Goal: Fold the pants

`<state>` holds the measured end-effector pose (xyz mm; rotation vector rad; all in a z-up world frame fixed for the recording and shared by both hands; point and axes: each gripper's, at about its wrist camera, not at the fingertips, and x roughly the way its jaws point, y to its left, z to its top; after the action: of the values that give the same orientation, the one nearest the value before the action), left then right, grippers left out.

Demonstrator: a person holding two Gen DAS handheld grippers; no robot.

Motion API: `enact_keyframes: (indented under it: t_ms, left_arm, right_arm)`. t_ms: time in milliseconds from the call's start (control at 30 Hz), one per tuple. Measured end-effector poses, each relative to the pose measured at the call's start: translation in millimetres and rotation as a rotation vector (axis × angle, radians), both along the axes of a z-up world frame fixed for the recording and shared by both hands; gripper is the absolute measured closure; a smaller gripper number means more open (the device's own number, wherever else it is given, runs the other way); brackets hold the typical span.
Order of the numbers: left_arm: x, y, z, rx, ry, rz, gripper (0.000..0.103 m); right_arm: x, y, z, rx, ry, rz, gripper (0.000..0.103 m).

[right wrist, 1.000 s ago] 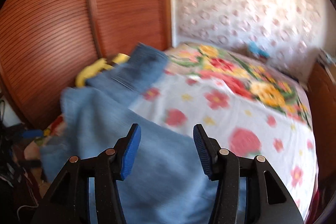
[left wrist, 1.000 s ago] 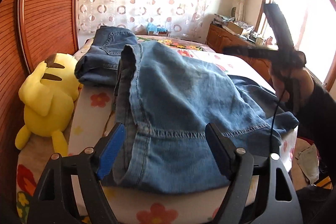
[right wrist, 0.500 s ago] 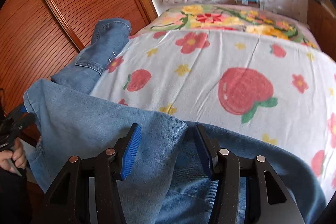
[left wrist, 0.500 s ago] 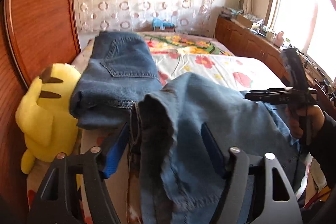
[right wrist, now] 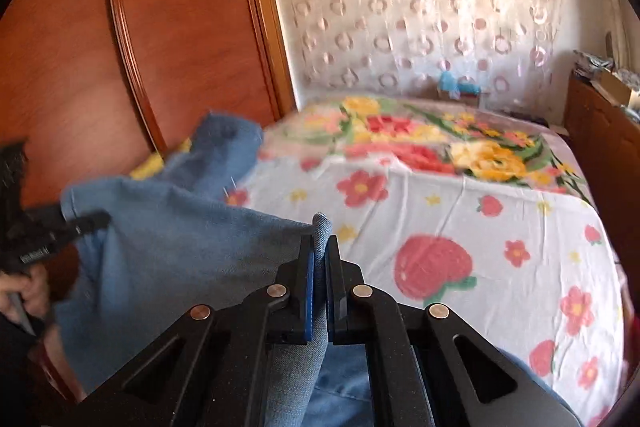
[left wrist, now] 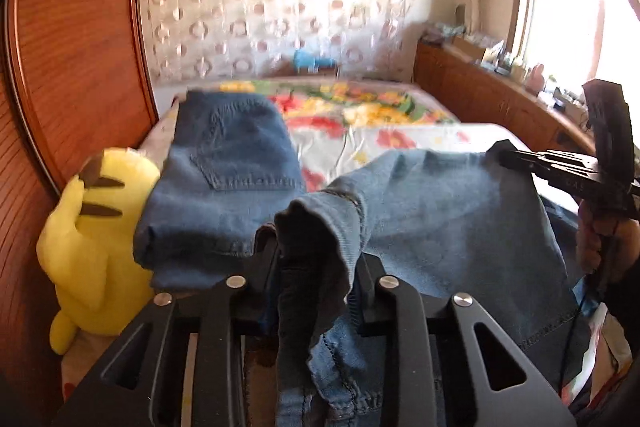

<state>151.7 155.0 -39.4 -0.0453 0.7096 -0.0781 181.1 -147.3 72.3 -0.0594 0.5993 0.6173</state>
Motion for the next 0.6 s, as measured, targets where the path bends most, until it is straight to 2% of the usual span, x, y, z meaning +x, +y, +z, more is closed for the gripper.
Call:
enact_keyframes:
  t_ms: [67,267,367,400,533,600]
  left_arm:
    - [-2,3,-4,-0.019,0.003,-0.002,0.063]
    - [-20,4,6,-0.026,-0.099,-0.034,0.063]
    - [-19,2,9,-0.025,-0.115,-0.061,0.081]
    - [-21,0,11,-0.025,-0.119,-0.068,0.089]
    - [-50,-9,26,-0.042,-0.180,-0.135,0.092]
    - [-71,-14,25,-0.049,-0.177,-0.178,0.094]
  right_arm:
    - [1,0,-8,-0.018,0.045,0.003,0.099]
    - [-4,-12,-8,0.022,0.027,0.033,0.099]
    - [-10,-18,-5,0.030,0.016,0.051,0.099]
    - [-14,-11,-1,0.036,0.005,0.061,0.099]
    - [-24,-15,-4,0.051,-0.015,0.074,0.099]
    - [-27,-16,-9,0.046,-0.016,0.082,0.099]
